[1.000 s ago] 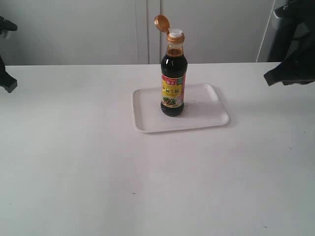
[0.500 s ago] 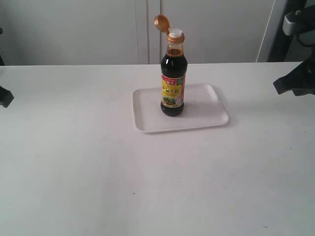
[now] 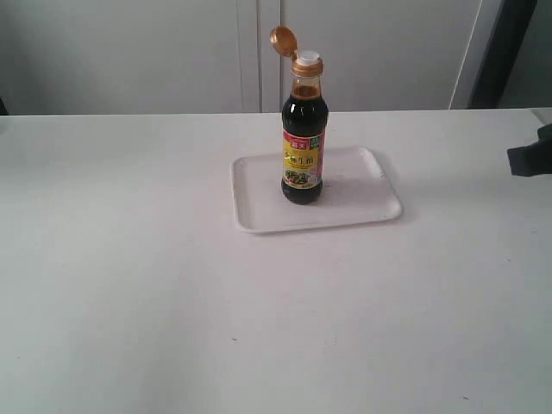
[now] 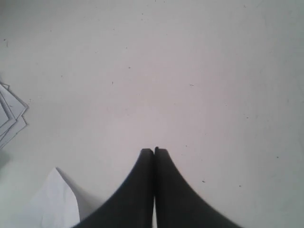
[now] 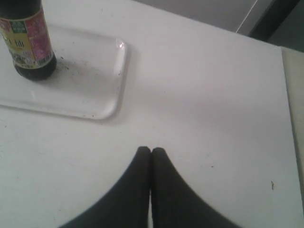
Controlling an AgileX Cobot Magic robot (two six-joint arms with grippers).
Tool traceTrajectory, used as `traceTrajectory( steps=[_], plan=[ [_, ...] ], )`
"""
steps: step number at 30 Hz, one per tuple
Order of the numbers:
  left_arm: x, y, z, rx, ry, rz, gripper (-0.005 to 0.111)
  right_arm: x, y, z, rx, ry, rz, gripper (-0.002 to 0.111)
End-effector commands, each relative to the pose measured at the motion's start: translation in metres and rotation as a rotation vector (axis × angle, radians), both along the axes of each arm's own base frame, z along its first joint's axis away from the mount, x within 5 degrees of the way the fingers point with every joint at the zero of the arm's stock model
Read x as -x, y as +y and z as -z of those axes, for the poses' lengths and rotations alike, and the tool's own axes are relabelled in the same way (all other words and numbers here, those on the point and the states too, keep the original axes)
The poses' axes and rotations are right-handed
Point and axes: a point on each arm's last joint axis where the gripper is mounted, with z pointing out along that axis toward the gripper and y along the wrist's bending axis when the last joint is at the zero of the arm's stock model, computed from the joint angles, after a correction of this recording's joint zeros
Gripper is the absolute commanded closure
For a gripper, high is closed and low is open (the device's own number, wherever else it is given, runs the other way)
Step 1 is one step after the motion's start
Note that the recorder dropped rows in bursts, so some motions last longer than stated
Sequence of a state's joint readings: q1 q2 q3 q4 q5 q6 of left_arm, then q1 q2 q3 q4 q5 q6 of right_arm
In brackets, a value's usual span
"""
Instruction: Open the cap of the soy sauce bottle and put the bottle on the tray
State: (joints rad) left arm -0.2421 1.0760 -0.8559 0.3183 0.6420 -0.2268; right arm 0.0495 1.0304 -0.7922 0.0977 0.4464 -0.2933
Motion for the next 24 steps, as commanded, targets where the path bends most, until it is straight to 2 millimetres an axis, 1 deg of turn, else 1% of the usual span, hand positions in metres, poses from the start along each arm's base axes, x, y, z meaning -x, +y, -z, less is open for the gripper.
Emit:
traceTrajectory(
  steps=[1,5,8,11,19,24],
  plan=[
    [0.019,0.003,-0.001,0.066,-0.095,-0.031,0.107,0.025,-0.001,-0.004,-0.015,-0.107,0.002,0.108],
    [0.034,0.006,0.002,0.107,-0.166,-0.038,0.107,0.049,-0.001,-0.009,-0.01,-0.202,-0.013,0.108],
    [0.046,0.009,0.005,0.125,-0.209,-0.035,0.107,0.07,-0.003,-0.016,-0.009,-0.309,-0.013,0.108],
    [0.058,0.011,0.007,0.166,-0.265,-0.046,0.107,0.086,-0.004,-0.017,-0.033,-0.4,0.0,0.108],
    [0.081,0.013,0.021,0.237,-0.305,-0.049,0.107,0.115,-0.006,0.004,-0.13,-0.516,0.035,0.108],
    [0.101,0.014,0.044,0.302,-0.331,-0.05,0.107,0.134,-0.007,0.029,-0.158,-0.567,0.046,0.108]
  ],
)
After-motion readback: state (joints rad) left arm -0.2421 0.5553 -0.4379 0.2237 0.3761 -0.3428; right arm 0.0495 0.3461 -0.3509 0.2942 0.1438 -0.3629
